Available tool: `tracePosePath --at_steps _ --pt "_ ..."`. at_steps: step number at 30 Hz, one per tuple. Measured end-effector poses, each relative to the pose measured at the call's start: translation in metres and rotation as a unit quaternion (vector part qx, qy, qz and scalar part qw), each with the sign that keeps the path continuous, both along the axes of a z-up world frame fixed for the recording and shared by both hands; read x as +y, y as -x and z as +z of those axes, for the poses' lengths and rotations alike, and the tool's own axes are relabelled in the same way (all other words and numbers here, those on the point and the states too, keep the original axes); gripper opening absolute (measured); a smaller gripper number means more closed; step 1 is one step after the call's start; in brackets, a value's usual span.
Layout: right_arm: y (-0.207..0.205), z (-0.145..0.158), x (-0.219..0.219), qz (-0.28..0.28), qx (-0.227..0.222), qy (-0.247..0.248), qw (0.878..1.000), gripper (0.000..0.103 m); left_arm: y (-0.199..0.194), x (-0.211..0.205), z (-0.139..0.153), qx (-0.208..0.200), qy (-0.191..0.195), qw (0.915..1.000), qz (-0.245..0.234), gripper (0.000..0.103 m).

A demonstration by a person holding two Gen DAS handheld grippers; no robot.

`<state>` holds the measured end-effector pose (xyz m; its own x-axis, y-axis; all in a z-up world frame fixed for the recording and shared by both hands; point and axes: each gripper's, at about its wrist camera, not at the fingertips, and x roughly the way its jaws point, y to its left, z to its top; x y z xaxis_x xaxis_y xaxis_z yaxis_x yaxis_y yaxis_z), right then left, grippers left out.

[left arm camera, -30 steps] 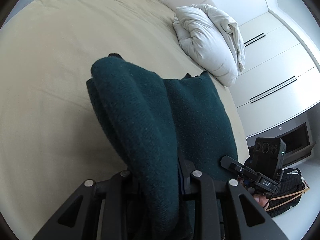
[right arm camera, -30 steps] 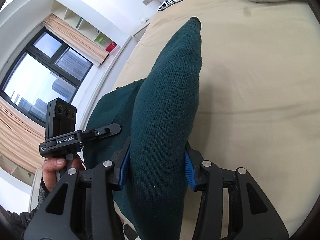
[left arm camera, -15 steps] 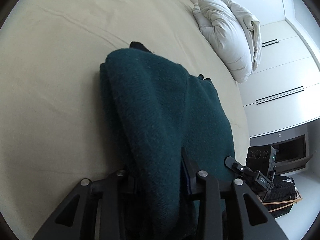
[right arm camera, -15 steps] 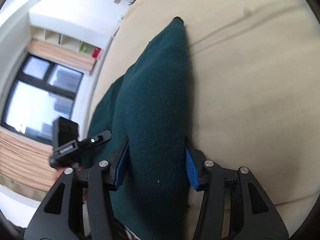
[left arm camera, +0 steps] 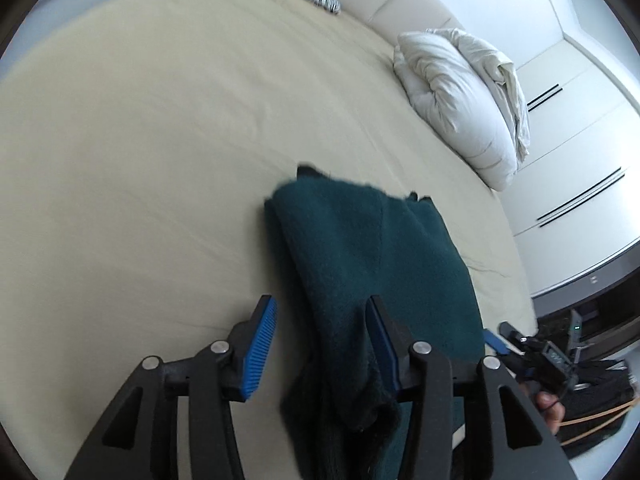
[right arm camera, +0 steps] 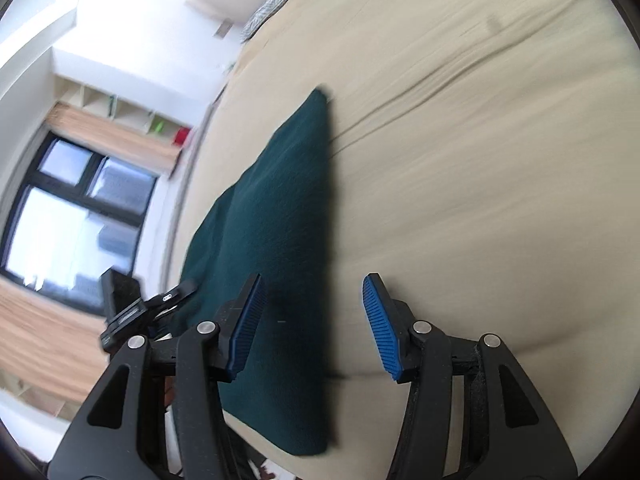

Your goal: Fold small clothes

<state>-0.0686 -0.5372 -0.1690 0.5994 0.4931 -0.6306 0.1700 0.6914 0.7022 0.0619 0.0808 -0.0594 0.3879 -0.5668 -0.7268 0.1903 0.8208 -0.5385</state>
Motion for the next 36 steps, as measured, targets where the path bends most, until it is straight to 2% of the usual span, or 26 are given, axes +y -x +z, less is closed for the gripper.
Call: tracePosePath --at_steps 2,4,5,6,7,9,10,11,12,13,14,15,17,19,21,22,24,27,29,31,34,36 --pt "0.007 0.015 -0.003 -0.014 -0.015 0.023 1.0 0.051 0.009 -0.004 0.02 -0.045 -0.039 0.9982 0.006 0.054" --pt "0.012 0.033 0.0 -0.022 -0.034 0.055 0.998 0.051 0.024 -0.009 0.044 -0.106 -0.086 0.9904 0.018 0.067" --pt "0.015 0.048 0.006 -0.025 -0.051 0.083 0.995 0.051 0.032 -0.013 0.056 -0.139 -0.105 0.9844 0.025 0.07" --pt "0.017 0.058 0.01 -0.026 -0.064 0.104 0.992 0.051 0.046 -0.018 0.074 -0.188 -0.124 0.9737 0.032 0.078" --pt "0.02 0.073 0.018 -0.03 -0.085 0.136 0.987 0.051 0.053 -0.021 0.084 -0.218 -0.135 0.9658 0.039 0.092" --pt "0.025 0.099 0.036 -0.032 -0.121 0.184 0.975 0.051 0.077 -0.028 0.114 -0.305 -0.165 0.9356 0.069 0.103" --pt "0.028 0.115 0.05 -0.032 -0.142 0.214 0.966 0.054 0.088 -0.03 0.125 -0.341 -0.169 0.9215 0.077 0.103" --pt "0.03 0.124 0.056 -0.033 -0.155 0.233 0.96 0.063 0.098 -0.032 0.136 -0.374 -0.177 0.9064 0.086 0.103" --pt "0.035 0.138 0.064 -0.041 -0.177 0.26 0.949 0.07 0.107 -0.033 0.144 -0.397 -0.185 0.8935 0.097 0.103" --pt "0.042 0.152 0.071 -0.053 -0.204 0.282 0.936 0.082 0.115 -0.035 0.154 -0.42 -0.196 0.8787 0.113 0.103" --pt "0.046 0.161 0.075 -0.062 -0.223 0.291 0.928 0.09 0.124 -0.037 0.166 -0.442 -0.209 0.8617 0.137 0.103" --pt "0.055 0.175 0.078 -0.079 -0.255 0.301 0.916 0.093 0.131 -0.036 0.175 -0.454 -0.215 0.8507 0.154 0.103" --pt "0.069 0.195 0.082 -0.11 -0.301 0.315 0.893 0.103 0.141 -0.037 0.192 -0.464 -0.224 0.8391 0.174 0.103" --pt "0.085 0.216 0.087 -0.152 -0.339 0.34 0.864 0.103 0.147 -0.035 0.205 -0.469 -0.236 0.8353 0.164 0.103" --pt "0.095 0.234 0.088 -0.16 -0.361 0.349 0.85 0.103 0.149 -0.039 0.213 -0.473 -0.243 0.8306 0.165 0.103" --pt "0.098 0.24 0.089 -0.16 -0.369 0.349 0.846 0.103 0.15 -0.04 0.214 -0.469 -0.243 0.833 0.164 0.103" --pt "0.102 0.253 0.093 -0.161 -0.373 0.342 0.847 0.103 0.147 -0.048 0.211 -0.448 -0.234 0.8495 0.151 0.103" --pt "0.106 0.265 0.095 -0.151 -0.366 0.338 0.854 0.103 0.132 -0.056 0.192 -0.371 -0.22 0.8918 0.136 0.103" --pt "0.107 0.263 0.102 -0.13 -0.343 0.332 0.869 0.103 0.126 -0.065 0.166 -0.318 -0.228 0.9118 0.125 0.103" --pt "0.09 0.254 0.105 -0.097 -0.281 0.321 0.899 0.103 0.123 -0.065 0.133 -0.268 -0.242 0.9256 0.114 0.103" --pt "0.067 0.222 0.105 -0.081 -0.209 0.297 0.928 0.103 0.118 -0.061 0.094 -0.202 -0.256 0.9395 0.105 0.103" --pt "0.054 0.197 0.106 -0.075 -0.167 0.295 0.938 0.103 0.114 -0.055 0.072 -0.156 -0.25 0.9506 0.098 0.103"
